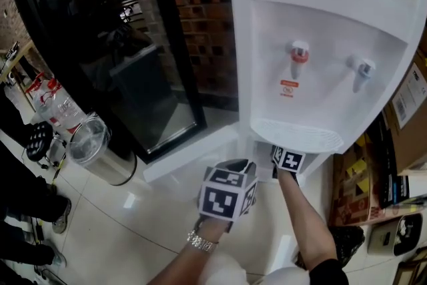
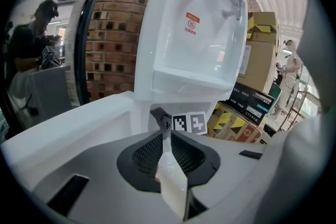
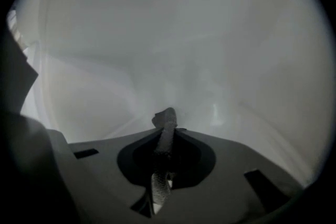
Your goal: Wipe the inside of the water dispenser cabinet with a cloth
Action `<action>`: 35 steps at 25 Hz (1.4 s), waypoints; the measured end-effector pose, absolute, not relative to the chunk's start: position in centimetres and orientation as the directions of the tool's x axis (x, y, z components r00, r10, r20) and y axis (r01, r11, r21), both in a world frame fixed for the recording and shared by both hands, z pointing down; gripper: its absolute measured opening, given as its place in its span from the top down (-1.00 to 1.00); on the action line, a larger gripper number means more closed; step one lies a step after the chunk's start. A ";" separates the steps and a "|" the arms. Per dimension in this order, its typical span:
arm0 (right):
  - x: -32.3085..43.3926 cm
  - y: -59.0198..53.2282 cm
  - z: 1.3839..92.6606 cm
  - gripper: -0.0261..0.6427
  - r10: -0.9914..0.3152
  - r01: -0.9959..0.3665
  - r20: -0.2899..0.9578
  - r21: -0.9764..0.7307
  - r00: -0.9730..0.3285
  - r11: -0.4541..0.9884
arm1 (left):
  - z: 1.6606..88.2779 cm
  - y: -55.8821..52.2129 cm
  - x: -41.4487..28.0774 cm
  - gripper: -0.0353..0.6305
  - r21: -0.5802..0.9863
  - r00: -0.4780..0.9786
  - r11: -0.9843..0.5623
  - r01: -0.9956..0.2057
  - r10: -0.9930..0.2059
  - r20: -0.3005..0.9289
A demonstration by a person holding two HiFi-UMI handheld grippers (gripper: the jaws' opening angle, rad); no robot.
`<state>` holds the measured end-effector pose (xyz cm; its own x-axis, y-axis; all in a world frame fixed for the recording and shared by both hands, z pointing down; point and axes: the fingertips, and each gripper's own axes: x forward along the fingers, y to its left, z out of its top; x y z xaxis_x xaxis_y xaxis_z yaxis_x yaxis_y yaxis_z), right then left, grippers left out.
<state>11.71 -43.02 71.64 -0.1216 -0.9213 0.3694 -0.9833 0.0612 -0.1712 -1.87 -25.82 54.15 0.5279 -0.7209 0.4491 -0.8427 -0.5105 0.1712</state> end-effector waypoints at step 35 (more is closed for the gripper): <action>11.2 -39.9 73.9 0.87 -0.892 -0.997 0.448 -0.059 -0.064 0.041 | 53.0 -24.6 0.5 0.74 0.177 0.573 -0.558 -0.811 -0.697 0.431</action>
